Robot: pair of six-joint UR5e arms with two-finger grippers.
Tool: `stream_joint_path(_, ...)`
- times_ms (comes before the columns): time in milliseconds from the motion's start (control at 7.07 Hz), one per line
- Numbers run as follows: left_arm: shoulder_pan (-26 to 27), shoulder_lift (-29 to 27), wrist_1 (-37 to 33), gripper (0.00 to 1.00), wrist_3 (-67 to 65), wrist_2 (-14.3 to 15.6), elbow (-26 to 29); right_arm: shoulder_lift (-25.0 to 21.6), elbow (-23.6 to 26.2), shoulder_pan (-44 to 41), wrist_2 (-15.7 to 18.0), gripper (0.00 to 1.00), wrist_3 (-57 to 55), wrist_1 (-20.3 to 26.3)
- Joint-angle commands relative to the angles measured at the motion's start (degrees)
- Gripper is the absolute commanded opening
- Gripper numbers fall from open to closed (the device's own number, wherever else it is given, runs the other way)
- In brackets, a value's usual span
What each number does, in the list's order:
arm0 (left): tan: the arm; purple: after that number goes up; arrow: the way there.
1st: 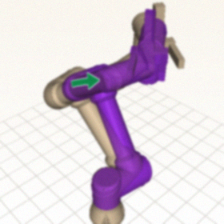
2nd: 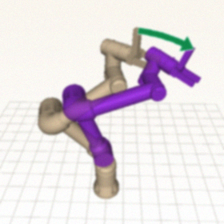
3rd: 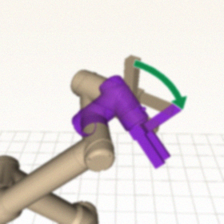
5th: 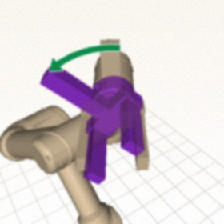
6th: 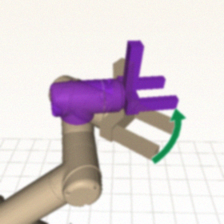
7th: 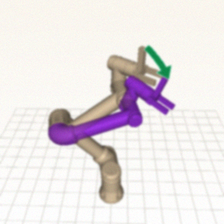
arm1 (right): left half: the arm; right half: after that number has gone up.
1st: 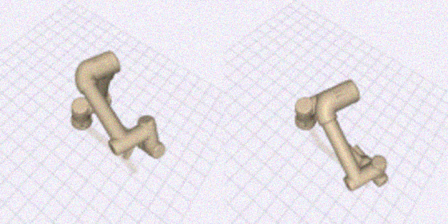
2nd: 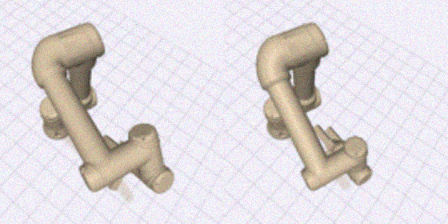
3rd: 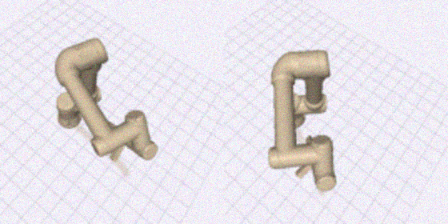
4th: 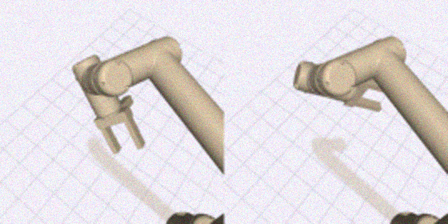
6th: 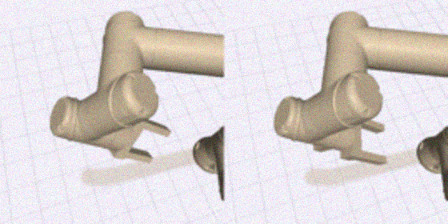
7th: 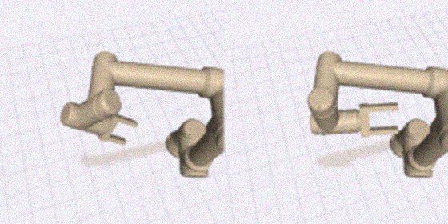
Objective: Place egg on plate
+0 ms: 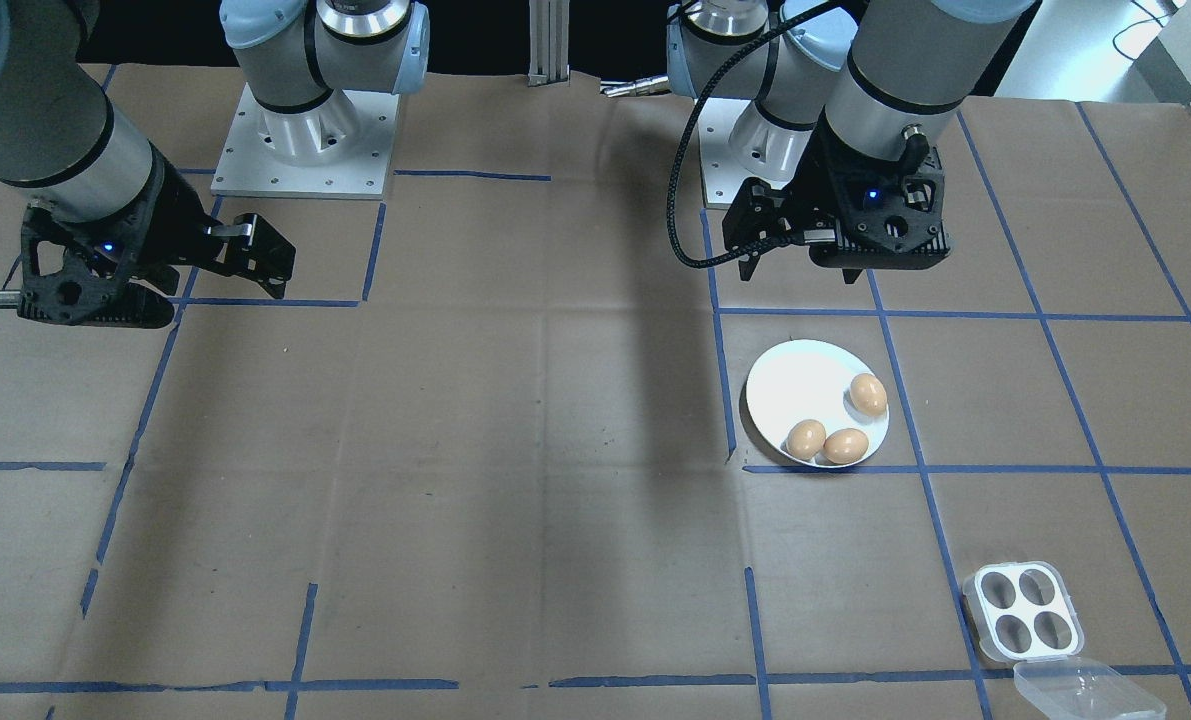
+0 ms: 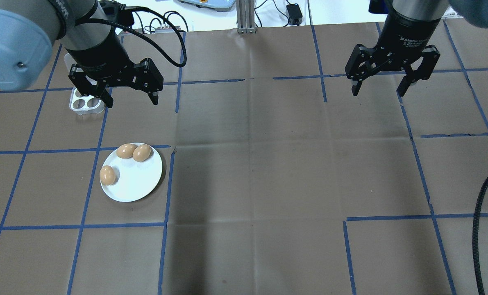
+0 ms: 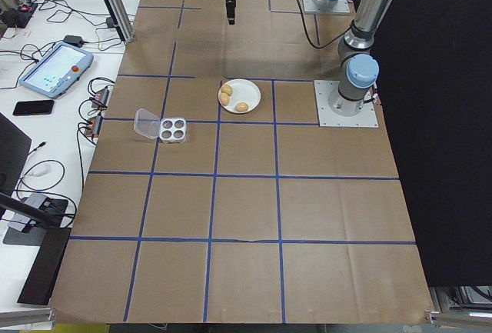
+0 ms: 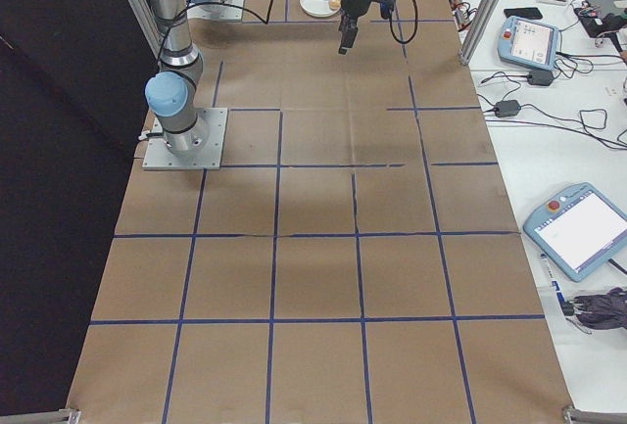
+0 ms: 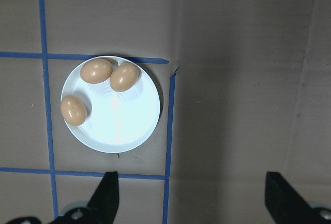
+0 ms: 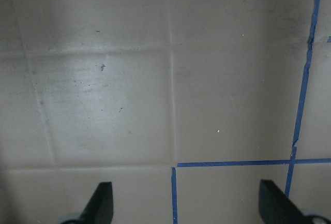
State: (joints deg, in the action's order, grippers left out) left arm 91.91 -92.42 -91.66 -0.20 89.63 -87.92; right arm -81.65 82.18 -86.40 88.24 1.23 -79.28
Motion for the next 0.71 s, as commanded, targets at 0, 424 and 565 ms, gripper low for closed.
stream_joint_path(0,-0.8,1.4,-0.1,1.0,4.1,-0.1,-0.9,0.0,0.0,0.0,0.0,1.0,0.0,0.0)
stream_joint_path(424,-1.2,1.3,0.0,1.0,4.2,0.0,-0.7,0.1,0.0,0.0,0.0,1.0,0.0,0.0)
stream_joint_path(565,-1.2,1.3,-0.1,1.0,4.2,0.2,-0.8,0.0,0.0,0.0,0.0,1.0,0.0,0.0)
